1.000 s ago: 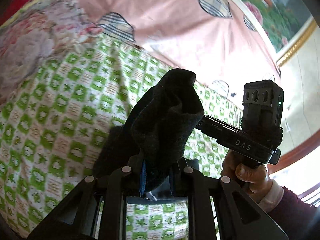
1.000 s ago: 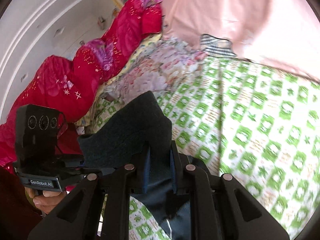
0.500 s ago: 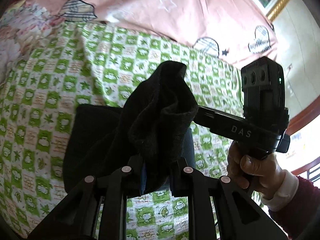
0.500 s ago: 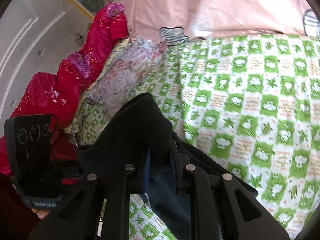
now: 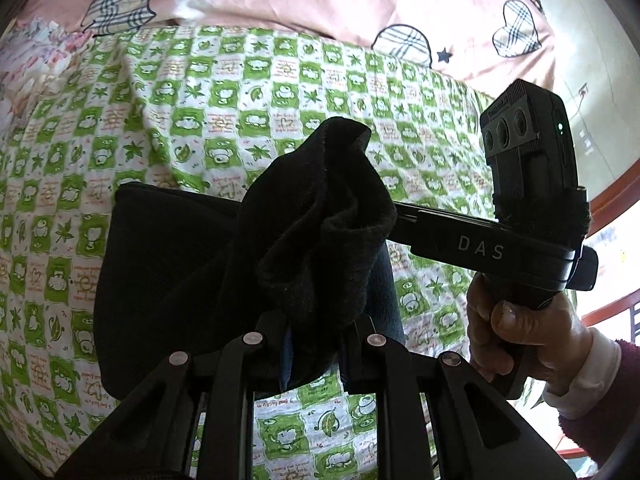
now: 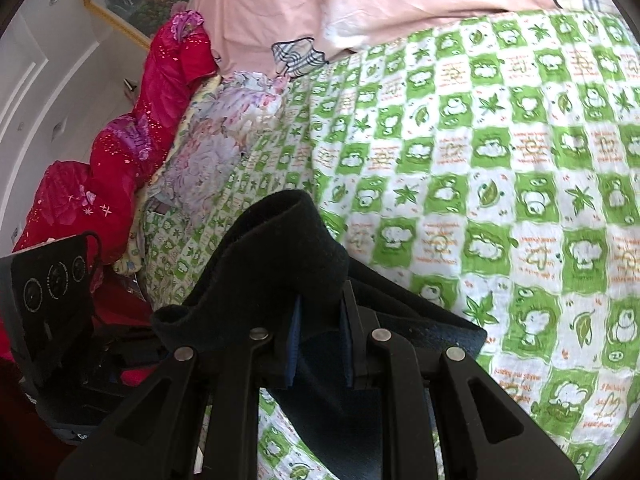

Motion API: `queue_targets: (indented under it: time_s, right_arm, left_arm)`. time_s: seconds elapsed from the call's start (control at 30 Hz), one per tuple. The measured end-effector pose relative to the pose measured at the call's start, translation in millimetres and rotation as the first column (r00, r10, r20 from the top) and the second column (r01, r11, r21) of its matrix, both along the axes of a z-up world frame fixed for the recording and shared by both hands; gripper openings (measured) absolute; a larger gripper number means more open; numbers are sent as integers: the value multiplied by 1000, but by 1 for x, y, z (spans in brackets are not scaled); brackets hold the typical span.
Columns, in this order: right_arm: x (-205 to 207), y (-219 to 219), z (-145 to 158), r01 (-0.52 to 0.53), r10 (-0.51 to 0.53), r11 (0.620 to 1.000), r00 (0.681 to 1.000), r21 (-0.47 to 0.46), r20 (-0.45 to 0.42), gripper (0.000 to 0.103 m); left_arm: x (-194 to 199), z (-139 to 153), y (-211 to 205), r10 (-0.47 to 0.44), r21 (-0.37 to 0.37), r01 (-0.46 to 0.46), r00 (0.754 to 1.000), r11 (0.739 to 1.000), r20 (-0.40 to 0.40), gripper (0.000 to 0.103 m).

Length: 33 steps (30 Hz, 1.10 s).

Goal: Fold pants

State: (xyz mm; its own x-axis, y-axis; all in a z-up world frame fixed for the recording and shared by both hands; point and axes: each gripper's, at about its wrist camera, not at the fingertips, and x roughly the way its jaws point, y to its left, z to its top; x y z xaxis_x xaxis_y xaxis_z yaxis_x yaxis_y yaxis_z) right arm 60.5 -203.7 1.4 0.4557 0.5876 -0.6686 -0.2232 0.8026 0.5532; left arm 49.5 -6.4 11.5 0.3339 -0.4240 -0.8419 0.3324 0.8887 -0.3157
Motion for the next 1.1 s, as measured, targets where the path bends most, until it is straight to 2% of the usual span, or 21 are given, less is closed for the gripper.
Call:
queue_targets:
  time_s: [0.37,0.6,0.67,0.77,0.8,0.83,1.0,1.1]
  right_arm:
    - [-3,-7,-8,27,-28,999,999,-21,-26,21]
    - [-14,-16,-10,86,-91,993,994,-80,-56,22]
    - [-19,-19,-9,104,-110,990,992,-96,-55,22]
    - [-26,-27,-6,160,-168,980,984,-122,-55,22]
    - [-29,-30,-4,183,-191,975,980,-127,-55,22]
    - [-31,-34,-4,206,-216,969,975,-136,-58,23]
    - [-45,-54,2,322,-335,935,940,-150,-70,45]
    - [-52,-63,8,382,-393,914,917,-138,-66,54]
  left_arm:
    - [1,-10,-12,-34,26,34,999,999,-12,17]
    - [-2,-16,-24,-71,26,72,997,997,-23,22]
    - [-3,-19,-28,-84,28,85,996,996,-28,25]
    - [-4,-21,-32,-105,8,106,993,994,-47,41]
    - [-4,-21,-33,-111,-5,111,992,994,-54,51]
    - [-5,-21,-33,-118,-25,117,991,993,-64,55]
    - [-6,-22,-30,-125,-60,119,987,991,-101,59]
    - [-7,-19,-23,-124,-91,114,986,989,-107,64]
